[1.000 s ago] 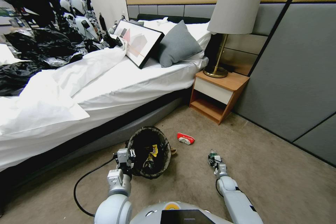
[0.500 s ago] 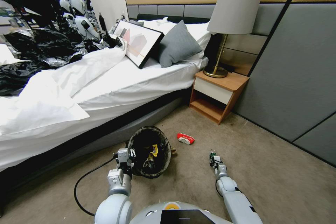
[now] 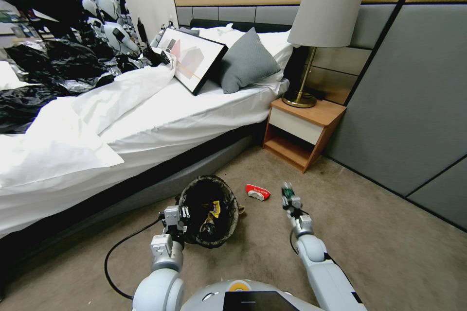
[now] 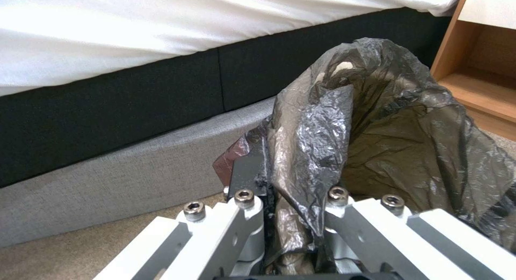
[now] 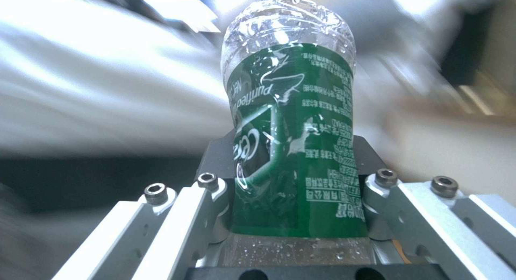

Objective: Pick up the trash bin, then pick up the garbage from the floor and place it into the trash bin.

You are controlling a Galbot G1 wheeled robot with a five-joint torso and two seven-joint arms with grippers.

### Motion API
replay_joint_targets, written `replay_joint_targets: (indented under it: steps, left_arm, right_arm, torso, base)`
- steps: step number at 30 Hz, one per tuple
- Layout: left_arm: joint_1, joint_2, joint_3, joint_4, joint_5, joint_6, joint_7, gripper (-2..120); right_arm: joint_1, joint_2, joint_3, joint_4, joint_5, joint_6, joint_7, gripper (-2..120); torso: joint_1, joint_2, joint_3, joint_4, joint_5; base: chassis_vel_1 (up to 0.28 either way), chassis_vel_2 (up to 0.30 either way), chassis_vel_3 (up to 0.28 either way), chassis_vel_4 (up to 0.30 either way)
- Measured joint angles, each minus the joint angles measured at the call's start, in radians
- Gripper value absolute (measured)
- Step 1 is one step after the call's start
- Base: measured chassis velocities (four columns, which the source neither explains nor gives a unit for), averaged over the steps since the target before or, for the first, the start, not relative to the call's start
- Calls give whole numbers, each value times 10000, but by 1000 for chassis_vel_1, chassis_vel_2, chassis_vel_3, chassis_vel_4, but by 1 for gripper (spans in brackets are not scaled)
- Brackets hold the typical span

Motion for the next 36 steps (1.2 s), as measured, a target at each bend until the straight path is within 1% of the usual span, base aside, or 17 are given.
replay_joint_targets:
  steps: [1, 4, 5, 7, 8, 9, 10, 12, 13, 15, 17, 19, 31, 36]
  left_arm:
    - [0, 0, 0, 0, 0, 0, 0, 6]
    - [2, 5, 36, -26, 9, 0, -2, 6]
    - [2, 5, 36, -26, 9, 0, -2, 6]
    - [1, -13, 122, -31, 47, 0, -3, 6]
    - [5, -18, 138, -31, 66, 0, -4, 6]
    - [5, -18, 138, -31, 66, 0, -4, 6]
    - [8, -22, 163, -31, 93, 0, -3, 6]
    - [10, -30, 170, -34, 125, 0, -4, 6]
    - [10, -30, 170, -34, 125, 0, -4, 6]
    - [14, -37, 173, -44, 141, 0, -6, 6]
    - [15, -38, 173, -45, 143, 0, -6, 6]
    - [14, -39, 174, -46, 143, 0, -6, 6]
    - [-44, -48, 247, -26, 143, 0, -6, 6]
    - [-14, -48, 297, -20, 149, -4, -6, 6]
  right_arm:
    - [0, 0, 0, 0, 0, 0, 0, 29]
    - [-185, -367, -712, 973, 269, 288, -1171, 29]
    - [-185, -367, -712, 973, 269, 288, -1171, 29]
    - [-218, -534, -1170, 1192, 344, 293, -1799, 29]
    - [-214, -560, -1316, 1185, 334, 293, -1953, 29]
    - [-214, -560, -1316, 1185, 334, 293, -1953, 29]
    - [-184, -547, -1592, 1065, 284, 295, -2088, 29]
    - [-120, -449, -1983, 705, 150, 299, -2128, 29]
    - [-120, -449, -1983, 705, 150, 299, -2128, 29]
    - [-46, -281, -2365, 243, -16, 328, -2128, 29]
    - [-29, -246, -2438, 128, -48, 347, -2127, 29]
    - [10, -133, -2607, -286, -135, 434, -2118, 29]
    - [222, 108, -2485, -1454, -71, 678, -2005, 29]
    - [451, 254, -2391, -2166, 22, 787, -1934, 29]
  torso:
    - [0, 0, 0, 0, 0]
    - [0, -1, 0, 2, -2]
    - [0, -1, 0, 2, -2]
    - [0, 0, 0, 0, -1]
    - [0, 0, 0, 0, -1]
    - [0, 0, 0, 0, -1]
    - [0, 0, 0, 1, -1]
    - [0, -1, 0, 1, -1]
    - [0, -1, 0, 1, -1]
    - [0, 0, 0, 2, 0]
    - [0, -1, 0, 2, 0]
    - [0, 0, 0, 2, 0]
    - [0, 0, 0, 1, 0]
    - [0, 0, 0, 1, 0]
  base:
    - [0, 0, 0, 0]
    - [0, 0, 0, 0]
    - [0, 0, 0, 0]
    - [0, 0, 0, 0]
    - [0, 0, 0, 0]
    - [0, 0, 0, 0]
    - [0, 0, 0, 0]
    - [0, 0, 0, 0]
    - [0, 0, 0, 0]
    - [0, 0, 0, 0]
    - [0, 0, 0, 0]
    - [0, 0, 0, 0]
    - [0, 0, 0, 0]
    - [0, 0, 0, 0]
